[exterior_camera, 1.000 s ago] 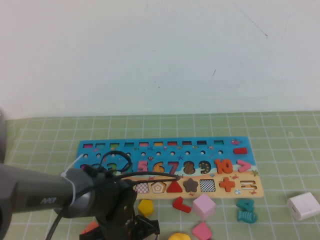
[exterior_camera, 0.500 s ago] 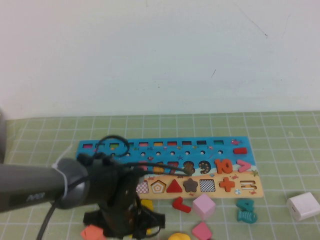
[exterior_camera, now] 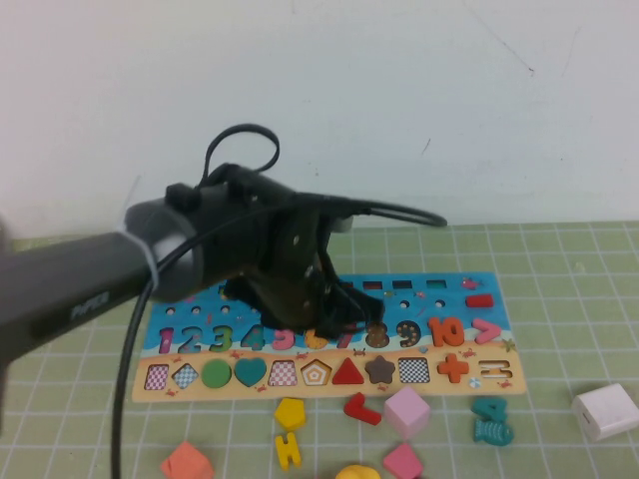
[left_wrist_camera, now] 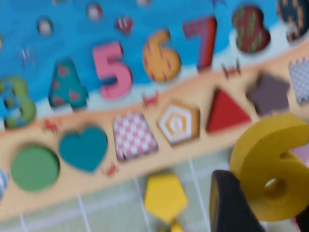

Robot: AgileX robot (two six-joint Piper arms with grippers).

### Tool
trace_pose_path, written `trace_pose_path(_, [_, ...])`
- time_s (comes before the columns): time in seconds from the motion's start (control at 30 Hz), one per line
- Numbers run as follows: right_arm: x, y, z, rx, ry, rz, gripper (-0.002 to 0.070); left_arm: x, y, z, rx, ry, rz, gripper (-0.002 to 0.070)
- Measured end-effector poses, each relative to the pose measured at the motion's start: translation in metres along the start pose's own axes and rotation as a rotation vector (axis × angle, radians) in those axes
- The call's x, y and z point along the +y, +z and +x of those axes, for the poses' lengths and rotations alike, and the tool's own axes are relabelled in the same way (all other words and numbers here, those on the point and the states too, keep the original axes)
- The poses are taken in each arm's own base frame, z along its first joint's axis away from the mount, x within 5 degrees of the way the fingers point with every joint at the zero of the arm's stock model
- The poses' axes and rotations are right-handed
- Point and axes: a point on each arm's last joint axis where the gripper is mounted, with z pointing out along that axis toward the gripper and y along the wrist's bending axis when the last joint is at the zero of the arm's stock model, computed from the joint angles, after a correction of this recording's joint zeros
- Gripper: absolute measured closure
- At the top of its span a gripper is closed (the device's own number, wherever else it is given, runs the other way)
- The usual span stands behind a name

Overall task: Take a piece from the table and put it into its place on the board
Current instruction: Place the "number 6" into the hole of the number 6

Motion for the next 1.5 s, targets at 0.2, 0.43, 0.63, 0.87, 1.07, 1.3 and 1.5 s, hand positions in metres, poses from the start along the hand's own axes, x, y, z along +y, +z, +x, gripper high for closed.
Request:
trace_pose_path(0.2, [0.000, 0.000, 0.000, 0.000, 0.000, 0.000, 0.0603, 0.008, 0.026, -0.027, 0.033, 0.000, -0.020, 0.0420])
trace_pose_path(0.43, [0.000, 0.000, 0.000, 0.000, 0.000, 0.000, 0.0603, 0.011, 0.075, -0.035, 0.107, 0.016, -0.032, 0.0420])
trace_pose_path(0.63, [0.000, 0.000, 0.000, 0.000, 0.000, 0.000, 0.0603, 0.012, 0.103, -0.031, 0.154, 0.017, -0.041, 0.0421])
trace_pose_path(0.87, [0.000, 0.000, 0.000, 0.000, 0.000, 0.000, 0.0603, 0.023, 0.114, -0.033, 0.157, -0.009, -0.047, 0.0421])
trace_pose_path(1.07, [0.000, 0.000, 0.000, 0.000, 0.000, 0.000, 0.0603, 0.029, 0.114, -0.037, 0.133, -0.022, -0.022, 0.0421])
trace_pose_path(1.3, [0.000, 0.000, 0.000, 0.000, 0.000, 0.000, 0.0603, 0.026, 0.114, -0.041, 0.091, -0.006, 0.021, 0.0421])
trace_pose_path(1.5, [0.000, 0.000, 0.000, 0.000, 0.000, 0.000, 0.0603, 0.026, 0.114, -0.043, 0.074, -0.005, 0.023, 0.0421])
